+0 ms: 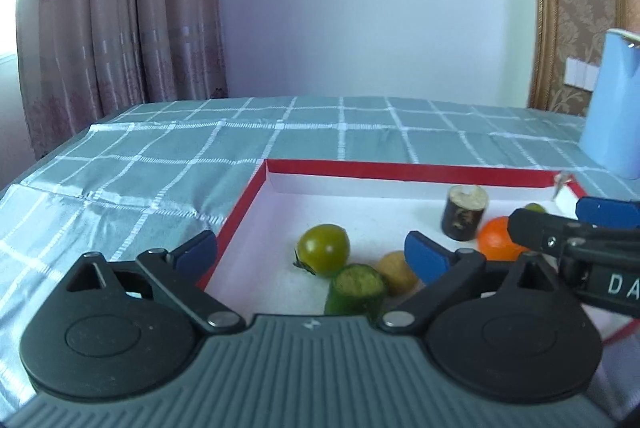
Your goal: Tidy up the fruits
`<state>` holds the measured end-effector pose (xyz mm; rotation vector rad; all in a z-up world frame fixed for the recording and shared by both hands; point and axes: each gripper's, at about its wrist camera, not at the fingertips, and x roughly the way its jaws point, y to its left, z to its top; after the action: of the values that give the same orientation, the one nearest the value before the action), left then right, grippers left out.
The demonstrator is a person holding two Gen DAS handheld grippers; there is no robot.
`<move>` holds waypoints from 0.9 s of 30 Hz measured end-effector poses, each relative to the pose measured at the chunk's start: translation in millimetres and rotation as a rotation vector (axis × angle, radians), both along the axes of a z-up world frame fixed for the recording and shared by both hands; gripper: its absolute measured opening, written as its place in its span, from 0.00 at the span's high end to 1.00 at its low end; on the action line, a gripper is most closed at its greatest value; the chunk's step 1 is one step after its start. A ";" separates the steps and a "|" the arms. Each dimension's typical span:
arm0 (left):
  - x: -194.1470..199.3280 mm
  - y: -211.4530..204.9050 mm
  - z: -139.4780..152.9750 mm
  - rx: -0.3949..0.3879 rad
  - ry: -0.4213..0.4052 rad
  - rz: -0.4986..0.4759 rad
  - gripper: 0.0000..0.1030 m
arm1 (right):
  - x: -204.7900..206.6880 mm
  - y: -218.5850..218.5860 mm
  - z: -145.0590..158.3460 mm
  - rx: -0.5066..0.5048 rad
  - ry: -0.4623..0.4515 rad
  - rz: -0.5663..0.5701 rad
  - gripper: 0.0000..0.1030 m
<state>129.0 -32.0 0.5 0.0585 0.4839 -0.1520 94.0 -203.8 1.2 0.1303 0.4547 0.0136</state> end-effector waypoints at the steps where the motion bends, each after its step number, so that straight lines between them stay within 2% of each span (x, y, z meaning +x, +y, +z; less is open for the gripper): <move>1: -4.9 1.7 1.0 -0.002 -0.004 -0.008 0.02 | -5.4 -2.5 0.9 0.018 -0.007 -0.004 0.30; 4: -18.7 6.4 2.3 -0.008 -0.005 -0.017 0.01 | -25.1 -13.5 2.1 0.097 -0.027 -0.015 0.22; 8: -42.4 14.8 8.6 -0.031 -0.023 -0.025 0.00 | -48.9 -22.2 0.3 0.138 -0.049 -0.041 0.22; 12: -66.7 19.8 9.4 -0.035 0.001 -0.024 0.00 | -67.2 -19.7 -4.9 0.119 -0.044 -0.052 0.21; 16: -83.5 21.4 0.2 -0.030 0.067 -0.033 0.00 | -84.0 -11.9 -8.3 0.095 -0.029 -0.030 0.21; 21: -100.5 25.3 -9.1 -0.050 0.107 -0.028 0.00 | -105.7 1.3 -13.5 0.028 -0.025 -0.025 0.21; 27: -118.1 21.2 -10.1 0.002 0.077 0.000 0.00 | -107.9 8.6 -21.3 -0.027 0.008 -0.059 0.21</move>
<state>10.8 -10.8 -9.6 0.0546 0.5607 -0.1544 -13.9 -195.2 -20.2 0.1177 0.4586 -0.0509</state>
